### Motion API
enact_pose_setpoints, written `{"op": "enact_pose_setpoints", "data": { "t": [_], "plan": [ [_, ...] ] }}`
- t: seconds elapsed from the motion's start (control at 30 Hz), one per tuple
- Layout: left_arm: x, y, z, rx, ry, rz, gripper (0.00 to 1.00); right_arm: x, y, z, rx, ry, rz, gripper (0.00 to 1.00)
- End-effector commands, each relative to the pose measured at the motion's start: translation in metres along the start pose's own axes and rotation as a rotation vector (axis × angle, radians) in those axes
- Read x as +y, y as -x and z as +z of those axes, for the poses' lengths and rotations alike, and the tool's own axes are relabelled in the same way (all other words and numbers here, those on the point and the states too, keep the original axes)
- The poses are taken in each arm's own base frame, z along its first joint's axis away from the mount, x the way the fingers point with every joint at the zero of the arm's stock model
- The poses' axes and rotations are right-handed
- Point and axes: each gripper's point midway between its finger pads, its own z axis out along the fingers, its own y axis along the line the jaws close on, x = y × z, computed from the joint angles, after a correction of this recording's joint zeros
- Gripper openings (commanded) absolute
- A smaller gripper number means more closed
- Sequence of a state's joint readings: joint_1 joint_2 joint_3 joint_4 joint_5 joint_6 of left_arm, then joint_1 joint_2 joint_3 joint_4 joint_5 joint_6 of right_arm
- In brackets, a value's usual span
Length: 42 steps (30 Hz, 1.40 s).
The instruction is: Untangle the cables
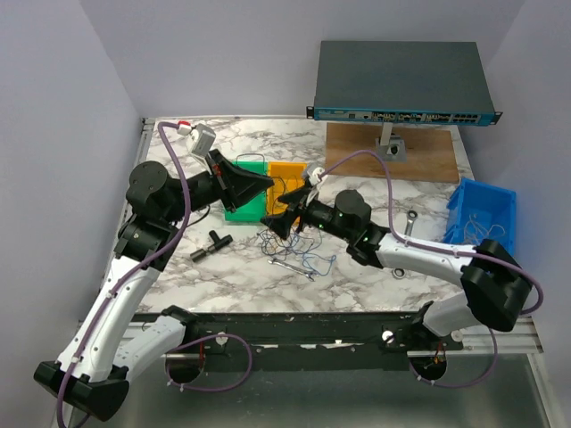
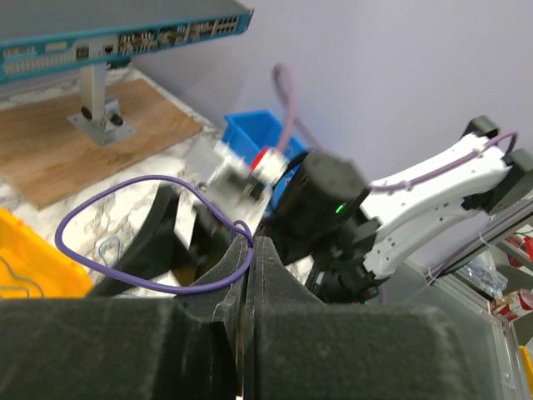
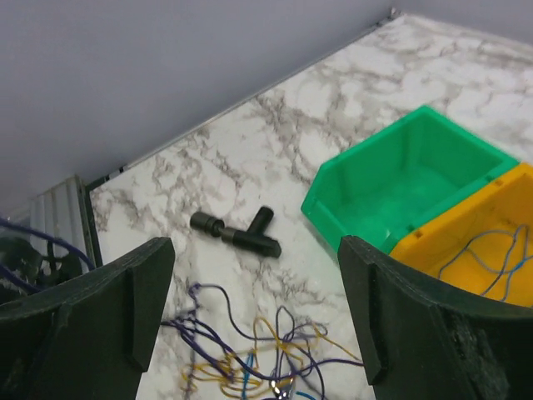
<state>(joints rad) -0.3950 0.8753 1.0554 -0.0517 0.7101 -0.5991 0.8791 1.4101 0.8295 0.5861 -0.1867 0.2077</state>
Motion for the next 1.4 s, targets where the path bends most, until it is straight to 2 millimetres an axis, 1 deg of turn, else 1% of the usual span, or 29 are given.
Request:
{"op": "enact_pose_setpoints", "data": {
  "t": [0.0, 0.03, 0.07, 0.1, 0.17, 0.2, 0.3, 0.33, 0.37, 0.4, 0.47, 0.5, 0.53, 0.57, 0.6, 0.63, 0.67, 0.7, 0.77, 0.8, 0.9, 0.93, 0.97, 1.0, 1.03, 1.07, 1.2, 1.3, 1.37],
  "plan": [
    [-0.026, 0.033, 0.001, -0.05, -0.062, 0.04, 0.0, 0.021, -0.049, -0.004, 0.024, 0.123, 0.085, 0.85],
    [-0.03, 0.041, 0.002, -0.058, -0.068, 0.045, 0.0, 0.019, -0.063, -0.005, 0.04, 0.113, 0.12, 0.81],
    [-0.033, 0.046, 0.004, -0.058, -0.076, 0.045, 0.0, 0.018, -0.076, -0.007, 0.059, 0.105, 0.141, 0.73],
    [-0.037, 0.053, 0.005, -0.065, -0.088, 0.051, 0.0, 0.015, -0.091, -0.008, 0.087, 0.084, 0.167, 0.6],
    [-0.045, 0.066, 0.006, -0.077, -0.103, 0.062, 0.0, 0.001, -0.112, -0.017, 0.11, -0.008, 0.23, 0.34],
    [-0.048, 0.074, 0.006, -0.09, -0.095, 0.07, 0.0, -0.006, -0.121, -0.025, 0.118, -0.057, 0.253, 0.25],
    [-0.049, 0.093, 0.001, -0.122, -0.029, 0.115, 0.0, -0.03, -0.145, -0.059, 0.143, -0.23, 0.318, 0.21],
    [-0.049, 0.101, -0.002, -0.137, 0.0, 0.136, 0.0, -0.039, -0.148, -0.071, 0.144, -0.301, 0.335, 0.17],
    [-0.045, 0.105, -0.005, -0.144, 0.043, 0.144, 0.0, -0.053, -0.159, -0.087, 0.166, -0.406, 0.352, 0.1],
    [-0.042, 0.111, -0.009, -0.159, 0.082, 0.156, 0.0, -0.067, -0.161, -0.102, 0.164, -0.517, 0.382, 0.02],
    [-0.03, 0.117, -0.015, -0.18, 0.174, 0.163, 0.0, -0.104, -0.171, -0.146, 0.165, -0.845, 0.445, 0.01],
    [-0.025, 0.118, -0.017, -0.189, 0.199, 0.165, 0.0, -0.119, -0.17, -0.171, 0.153, -0.985, 0.435, 0.01],
    [-0.023, 0.114, -0.016, -0.185, 0.198, 0.163, 0.0, -0.123, -0.167, -0.185, 0.161, -1.036, 0.417, 0.01],
    [-0.02, 0.108, -0.015, -0.178, 0.187, 0.158, 0.0, -0.12, -0.154, -0.186, 0.144, -1.016, 0.396, 0.01],
    [-0.021, 0.104, -0.012, -0.17, 0.158, 0.15, 0.0, -0.116, -0.143, -0.185, 0.14, -0.97, 0.364, 0.04],
    [-0.02, 0.097, -0.007, -0.154, 0.132, 0.14, 0.0, -0.106, -0.126, -0.18, 0.118, -0.892, 0.349, 0.17],
    [-0.021, 0.091, -0.004, -0.14, 0.097, 0.13, 0.0, -0.098, -0.11, -0.175, 0.094, -0.814, 0.318, 0.38],
    [-0.022, 0.085, 0.0, -0.12, 0.066, 0.118, 0.0, -0.085, -0.092, -0.169, 0.062, -0.716, 0.292, 0.64],
    [-0.024, 0.077, 0.005, -0.097, 0.017, 0.109, 0.0, -0.055, -0.053, -0.158, -0.018, -0.508, 0.226, 0.91],
    [-0.027, 0.076, 0.006, -0.094, -0.01, 0.114, 0.0, -0.038, -0.038, -0.154, -0.046, -0.401, 0.2, 0.99],
    [-0.028, 0.072, 0.009, -0.088, -0.043, 0.109, 0.0, 0.0, -0.002, -0.14, -0.076, -0.183, 0.106, 1.0],
    [-0.029, 0.072, 0.01, -0.083, -0.049, 0.109, 0.0, 0.009, 0.002, -0.132, -0.048, -0.127, 0.074, 1.0],
    [-0.029, 0.072, 0.011, -0.079, -0.052, 0.107, 0.0, 0.015, 0.01, -0.124, -0.032, -0.09, 0.042, 1.0],
    [-0.03, 0.071, 0.011, -0.074, -0.058, 0.104, 0.0, 0.02, 0.008, -0.114, 0.006, -0.058, 0.023, 1.0],
    [-0.031, 0.071, 0.012, -0.071, -0.063, 0.102, 0.0, 0.024, 0.014, -0.102, 0.018, -0.028, 0.003, 1.0],
    [-0.032, 0.071, 0.013, -0.069, -0.071, 0.1, 0.0, 0.026, 0.016, -0.093, 0.03, -0.009, -0.01, 1.0],
    [-0.037, 0.068, 0.016, -0.058, -0.099, 0.085, 0.0, 0.032, 0.04, -0.053, -0.022, 0.029, -0.035, 1.0],
    [-0.04, 0.066, 0.018, -0.051, -0.117, 0.074, 0.0, 0.031, 0.041, -0.022, -0.022, 0.021, -0.051, 1.0],
    [-0.044, 0.067, 0.018, -0.053, -0.13, 0.073, 0.0, 0.034, 0.035, -0.005, -0.011, 0.043, -0.053, 0.99]
  ]
}}
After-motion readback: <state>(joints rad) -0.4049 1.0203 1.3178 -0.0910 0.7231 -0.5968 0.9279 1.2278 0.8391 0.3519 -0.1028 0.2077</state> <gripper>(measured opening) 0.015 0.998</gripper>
